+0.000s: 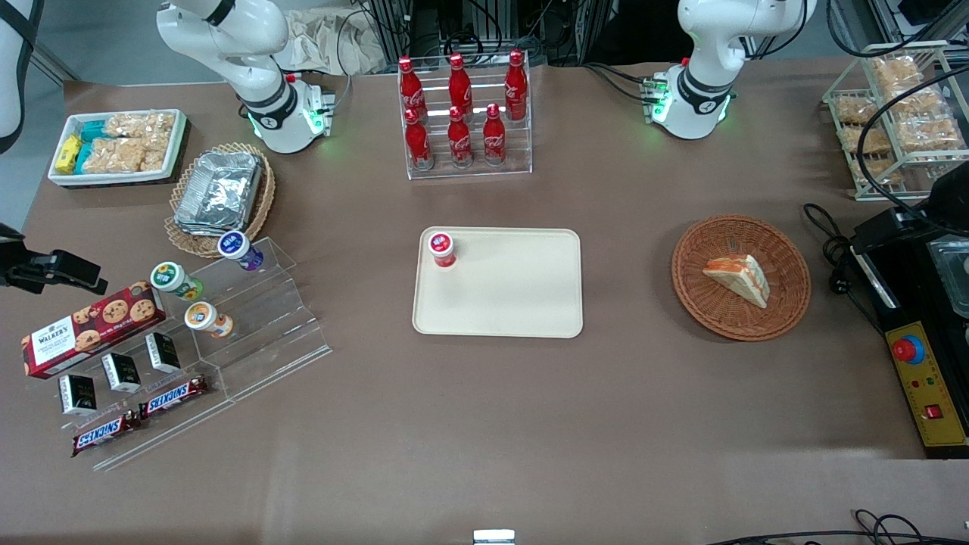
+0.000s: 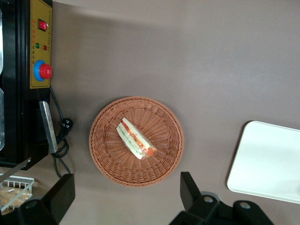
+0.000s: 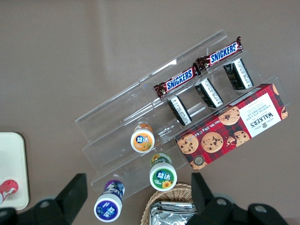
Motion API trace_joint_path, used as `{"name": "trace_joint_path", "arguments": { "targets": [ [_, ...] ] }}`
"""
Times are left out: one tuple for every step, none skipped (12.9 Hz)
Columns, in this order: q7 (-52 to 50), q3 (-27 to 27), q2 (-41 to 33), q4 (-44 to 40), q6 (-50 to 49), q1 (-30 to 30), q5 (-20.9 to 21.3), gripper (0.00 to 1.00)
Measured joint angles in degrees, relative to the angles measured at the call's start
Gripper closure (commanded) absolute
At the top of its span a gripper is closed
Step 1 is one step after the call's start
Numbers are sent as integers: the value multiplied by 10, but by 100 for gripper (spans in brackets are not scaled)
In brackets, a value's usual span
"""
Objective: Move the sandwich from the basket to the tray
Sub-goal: 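Move the left gripper down over the sandwich in the wicker basket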
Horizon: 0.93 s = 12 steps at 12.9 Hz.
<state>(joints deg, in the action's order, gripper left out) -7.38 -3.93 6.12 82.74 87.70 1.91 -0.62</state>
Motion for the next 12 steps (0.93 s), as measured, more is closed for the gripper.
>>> {"name": "trace_joint_path", "arguments": {
  "targets": [
    [0,0,1,0,1,0,2,0],
    [0,0,2,0,1,0,4,0],
    [0,1,3,-1,1,0,4,0],
    [-3,1,3,-2,0,0,4,0],
    [-28,1,3,-2,-3,0,4,0],
    [-90,1,4,1,-9,1,4,0],
    [-148,3,3,15,-5,1,4,0],
    [-191,5,-2,40,11,2,4,0],
    [-232,6,-13,81,42,2,5,0],
    [-271,9,-31,137,90,2,5,0],
    [-311,11,-52,201,150,2,5,0],
    [-352,15,-71,265,209,2,5,0]
  ]
}}
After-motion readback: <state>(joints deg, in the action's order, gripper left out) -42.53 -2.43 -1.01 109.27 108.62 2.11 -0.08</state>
